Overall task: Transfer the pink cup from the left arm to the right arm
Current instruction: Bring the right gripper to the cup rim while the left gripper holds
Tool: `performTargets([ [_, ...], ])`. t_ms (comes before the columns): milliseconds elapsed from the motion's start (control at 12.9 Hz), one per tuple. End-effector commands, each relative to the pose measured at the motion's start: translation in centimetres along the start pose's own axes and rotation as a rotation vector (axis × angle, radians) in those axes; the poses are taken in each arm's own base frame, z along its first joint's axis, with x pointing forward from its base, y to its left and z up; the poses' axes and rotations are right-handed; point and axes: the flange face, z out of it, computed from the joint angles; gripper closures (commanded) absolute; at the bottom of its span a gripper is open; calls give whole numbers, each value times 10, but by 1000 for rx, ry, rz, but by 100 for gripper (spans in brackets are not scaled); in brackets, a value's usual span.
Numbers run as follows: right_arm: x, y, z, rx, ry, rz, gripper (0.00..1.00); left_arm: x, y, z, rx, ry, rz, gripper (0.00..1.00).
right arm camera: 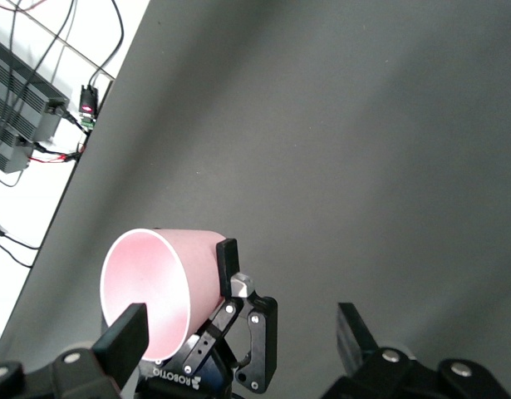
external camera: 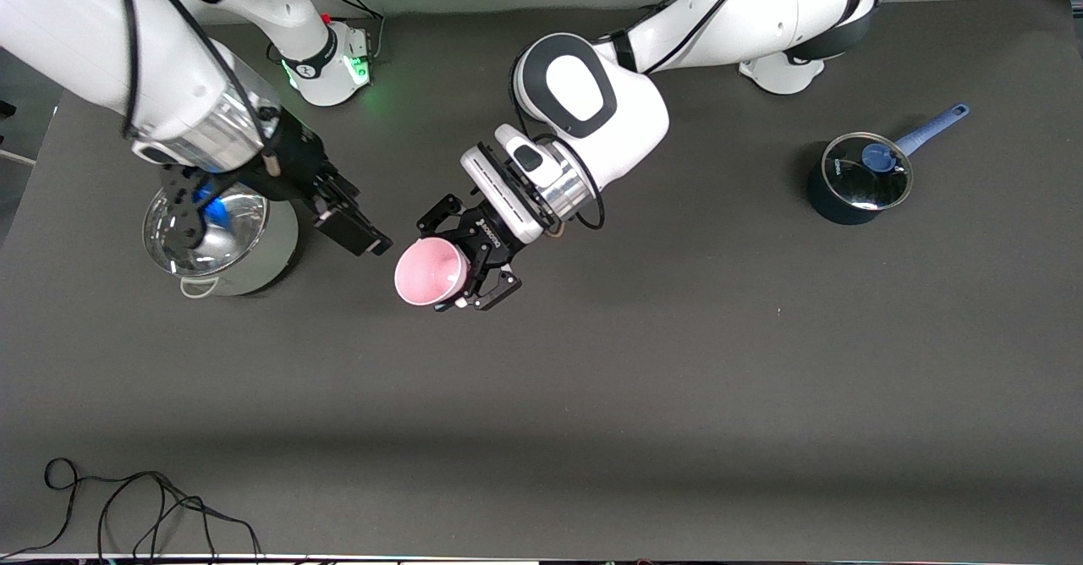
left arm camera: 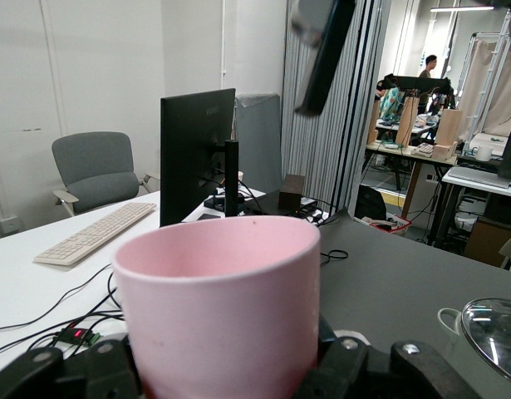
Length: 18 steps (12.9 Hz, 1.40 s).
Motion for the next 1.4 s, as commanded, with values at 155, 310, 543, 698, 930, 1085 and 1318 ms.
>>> performTargets([
  [155,-2,-10,13,-18,-23,17,1,6,3,-1,17,7,-16,100],
  [310,-1,-13,23,-26,-26,18,1,6,3,-1,17,7,-21,100],
  [543,-5,-17,28,-26,-31,9,2,6,3,-1,17,7,-21,100],
  [698,-4,-20,31,-18,-30,9,2,5,4,0,16,6,-21,100],
  [930,-5,-23,33,-15,-32,6,27,5,4,0,16,6,-21,100],
  [1085,-11,-24,33,-15,-37,-4,51,5,4,0,16,6,-21,100],
  [1318,-12,-27,24,13,-28,-9,75,5,4,0,16,6,-23,100],
])
